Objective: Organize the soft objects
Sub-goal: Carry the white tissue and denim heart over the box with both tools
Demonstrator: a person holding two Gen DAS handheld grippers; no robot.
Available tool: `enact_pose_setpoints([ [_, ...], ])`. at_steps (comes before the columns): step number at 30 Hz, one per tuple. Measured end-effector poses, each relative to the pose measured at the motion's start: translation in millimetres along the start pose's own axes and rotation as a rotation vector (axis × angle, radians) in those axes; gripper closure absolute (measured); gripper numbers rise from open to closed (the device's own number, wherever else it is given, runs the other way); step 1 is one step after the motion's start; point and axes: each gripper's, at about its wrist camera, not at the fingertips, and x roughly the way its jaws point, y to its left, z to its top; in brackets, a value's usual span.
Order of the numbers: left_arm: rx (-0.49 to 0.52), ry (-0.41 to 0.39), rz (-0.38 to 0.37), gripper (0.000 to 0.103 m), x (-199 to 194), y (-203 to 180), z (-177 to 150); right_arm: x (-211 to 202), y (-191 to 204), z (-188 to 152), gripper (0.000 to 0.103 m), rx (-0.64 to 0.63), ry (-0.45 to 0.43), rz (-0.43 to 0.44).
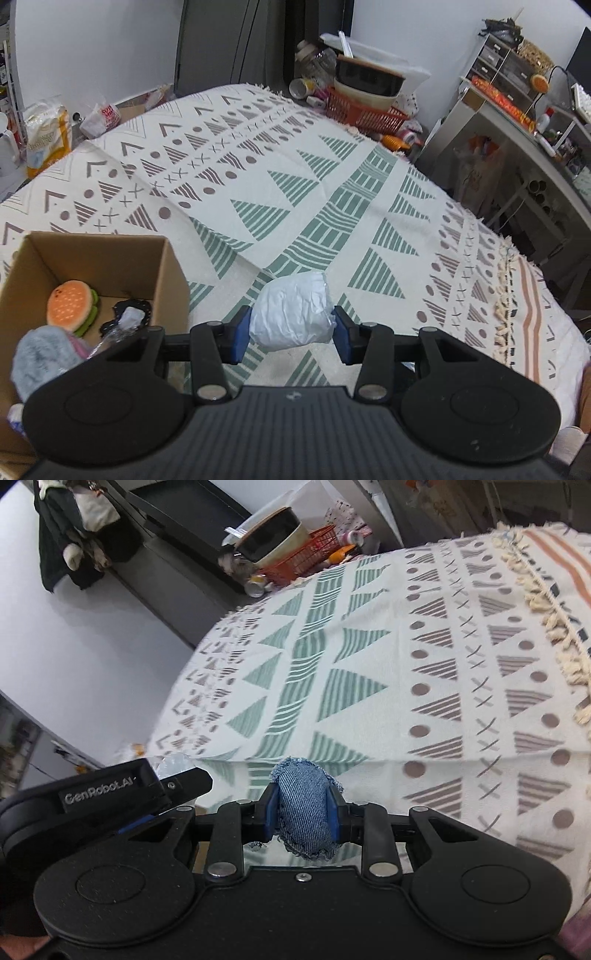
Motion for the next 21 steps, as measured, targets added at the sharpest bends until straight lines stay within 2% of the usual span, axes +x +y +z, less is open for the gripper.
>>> enact_pose_setpoints([
  [8, -0.020, -0.031, 0.006, 0.058, -40.8, 16.2, -6.9, -22.6, 9.5, -1.1, 0.076, -0.021, -0.042, 0.034],
  [21, -0.057, -0.086, 0.033, 0.058, -95.6, 60.0, -5.3, -40.6, 40.5, -11.3, 0.076, -0.064, -0.080, 0.140],
])
